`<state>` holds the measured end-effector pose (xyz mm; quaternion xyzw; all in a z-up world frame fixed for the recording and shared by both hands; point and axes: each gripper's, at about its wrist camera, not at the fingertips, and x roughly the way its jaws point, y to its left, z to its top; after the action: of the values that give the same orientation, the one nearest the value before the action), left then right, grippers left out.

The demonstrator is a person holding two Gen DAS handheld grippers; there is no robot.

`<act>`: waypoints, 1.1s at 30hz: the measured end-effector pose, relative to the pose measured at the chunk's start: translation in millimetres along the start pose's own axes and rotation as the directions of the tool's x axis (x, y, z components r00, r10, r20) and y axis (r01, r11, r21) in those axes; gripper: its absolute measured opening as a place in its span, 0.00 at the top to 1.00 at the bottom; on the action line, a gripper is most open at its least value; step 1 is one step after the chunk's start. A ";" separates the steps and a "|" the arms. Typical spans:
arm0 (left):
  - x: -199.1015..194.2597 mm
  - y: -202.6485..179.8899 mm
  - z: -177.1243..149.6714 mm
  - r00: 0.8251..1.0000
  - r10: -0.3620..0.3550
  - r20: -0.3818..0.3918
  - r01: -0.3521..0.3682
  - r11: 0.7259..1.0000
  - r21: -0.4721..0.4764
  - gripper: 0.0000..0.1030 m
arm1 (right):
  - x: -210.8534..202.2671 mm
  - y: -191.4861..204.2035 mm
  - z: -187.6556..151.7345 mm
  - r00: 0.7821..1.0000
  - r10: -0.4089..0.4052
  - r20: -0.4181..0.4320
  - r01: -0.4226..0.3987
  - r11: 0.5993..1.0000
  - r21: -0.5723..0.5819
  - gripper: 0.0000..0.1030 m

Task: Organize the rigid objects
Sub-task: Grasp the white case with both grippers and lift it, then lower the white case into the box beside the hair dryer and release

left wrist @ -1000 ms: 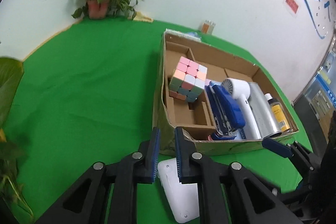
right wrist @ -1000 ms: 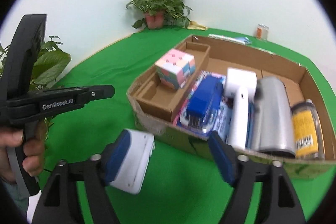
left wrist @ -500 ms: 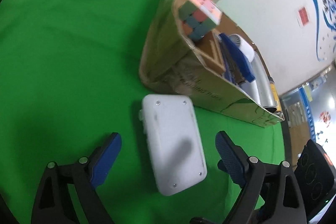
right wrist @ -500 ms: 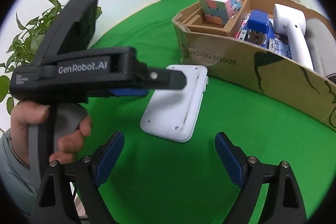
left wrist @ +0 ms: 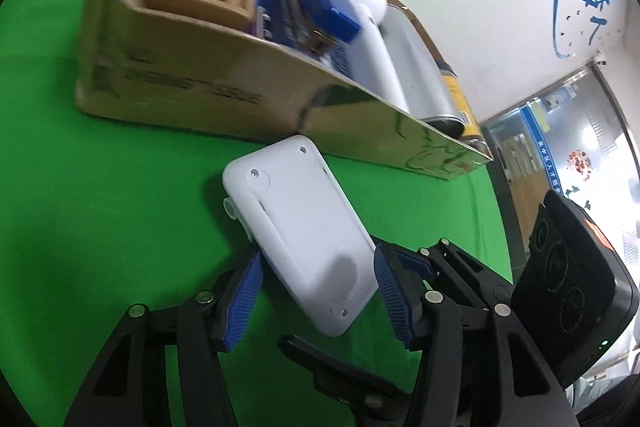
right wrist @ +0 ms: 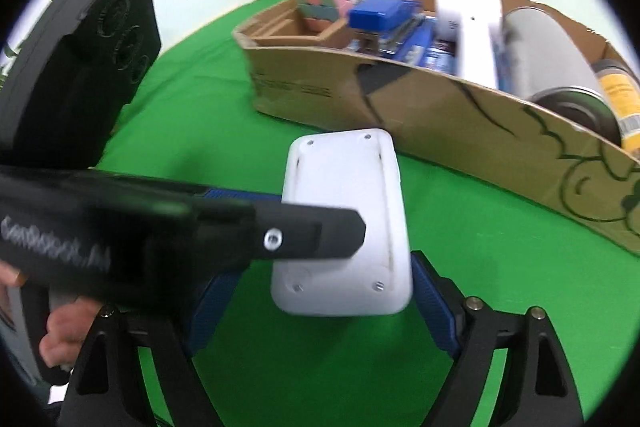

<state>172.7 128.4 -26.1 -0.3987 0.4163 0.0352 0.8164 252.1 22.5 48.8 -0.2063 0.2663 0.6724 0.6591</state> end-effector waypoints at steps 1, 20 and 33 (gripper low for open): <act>4.7 -3.8 -0.9 1.000 0.009 0.007 -0.009 1.000 0.011 0.48 | 0.0 -1.8 -1.8 1.000 -0.011 -0.004 0.011 1.000 -0.006 0.19; 13.8 -21.7 -22.2 0.994 0.077 0.073 -0.074 0.996 -0.045 0.67 | -4.1 11.7 -16.3 0.990 -0.137 0.019 0.137 0.991 -0.010 0.36; -41.8 -37.3 -17.5 0.981 0.125 0.148 -0.129 0.991 0.021 0.74 | -28.5 -10.1 -17.7 0.996 0.019 0.086 -0.033 0.986 0.162 0.37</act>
<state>148.6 102.6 20.8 -0.3554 0.3804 0.1100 0.8467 262.2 -11.0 52.2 -0.1195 0.2950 0.6649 0.6757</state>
